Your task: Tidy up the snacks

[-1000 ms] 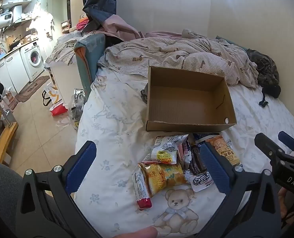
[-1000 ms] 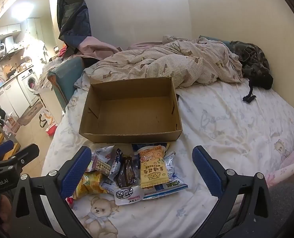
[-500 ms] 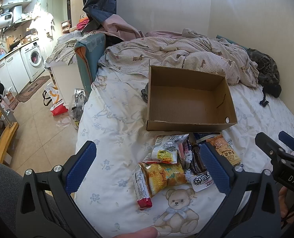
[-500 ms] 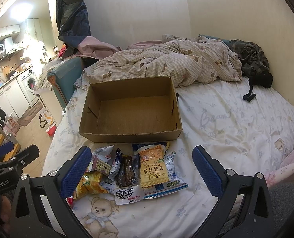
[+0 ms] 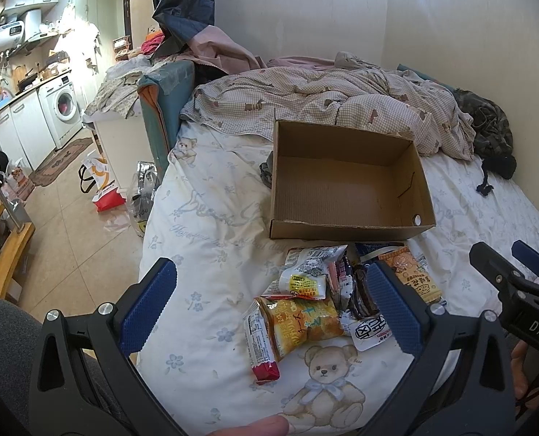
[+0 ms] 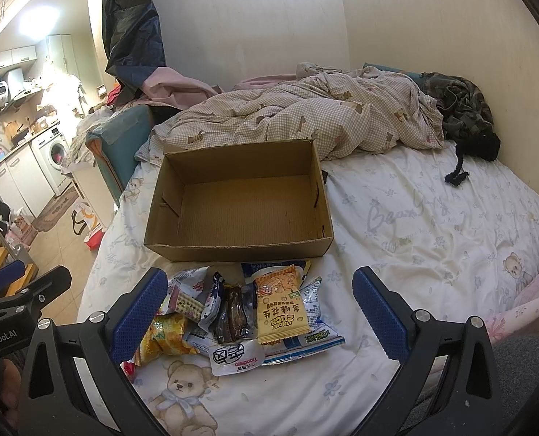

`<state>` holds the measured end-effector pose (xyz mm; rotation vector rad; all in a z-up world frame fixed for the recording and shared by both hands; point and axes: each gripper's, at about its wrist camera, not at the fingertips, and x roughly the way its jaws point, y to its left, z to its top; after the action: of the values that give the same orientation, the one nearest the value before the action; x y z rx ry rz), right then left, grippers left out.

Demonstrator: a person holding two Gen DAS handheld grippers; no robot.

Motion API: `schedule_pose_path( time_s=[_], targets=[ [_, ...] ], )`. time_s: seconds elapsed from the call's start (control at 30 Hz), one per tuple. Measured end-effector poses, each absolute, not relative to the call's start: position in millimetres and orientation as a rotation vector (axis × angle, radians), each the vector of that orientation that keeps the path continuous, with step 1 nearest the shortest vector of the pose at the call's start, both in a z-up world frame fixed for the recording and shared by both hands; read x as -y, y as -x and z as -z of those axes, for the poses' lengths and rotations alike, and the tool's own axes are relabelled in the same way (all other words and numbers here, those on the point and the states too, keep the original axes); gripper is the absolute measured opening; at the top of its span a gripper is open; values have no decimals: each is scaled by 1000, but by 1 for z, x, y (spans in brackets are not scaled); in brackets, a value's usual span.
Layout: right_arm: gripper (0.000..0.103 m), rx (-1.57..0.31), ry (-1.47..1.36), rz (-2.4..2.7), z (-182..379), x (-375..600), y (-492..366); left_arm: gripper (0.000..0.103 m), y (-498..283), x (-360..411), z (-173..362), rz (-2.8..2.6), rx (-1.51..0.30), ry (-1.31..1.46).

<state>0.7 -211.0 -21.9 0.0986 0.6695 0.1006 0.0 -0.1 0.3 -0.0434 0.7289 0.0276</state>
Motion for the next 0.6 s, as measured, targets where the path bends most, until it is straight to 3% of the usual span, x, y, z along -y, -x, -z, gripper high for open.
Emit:
schedule_pose_path(
  time_s=[0.6],
  targets=[
    [103, -670, -101, -99, 22, 211, -1, 103, 0, -3, 0, -28, -731, 43]
  ],
)
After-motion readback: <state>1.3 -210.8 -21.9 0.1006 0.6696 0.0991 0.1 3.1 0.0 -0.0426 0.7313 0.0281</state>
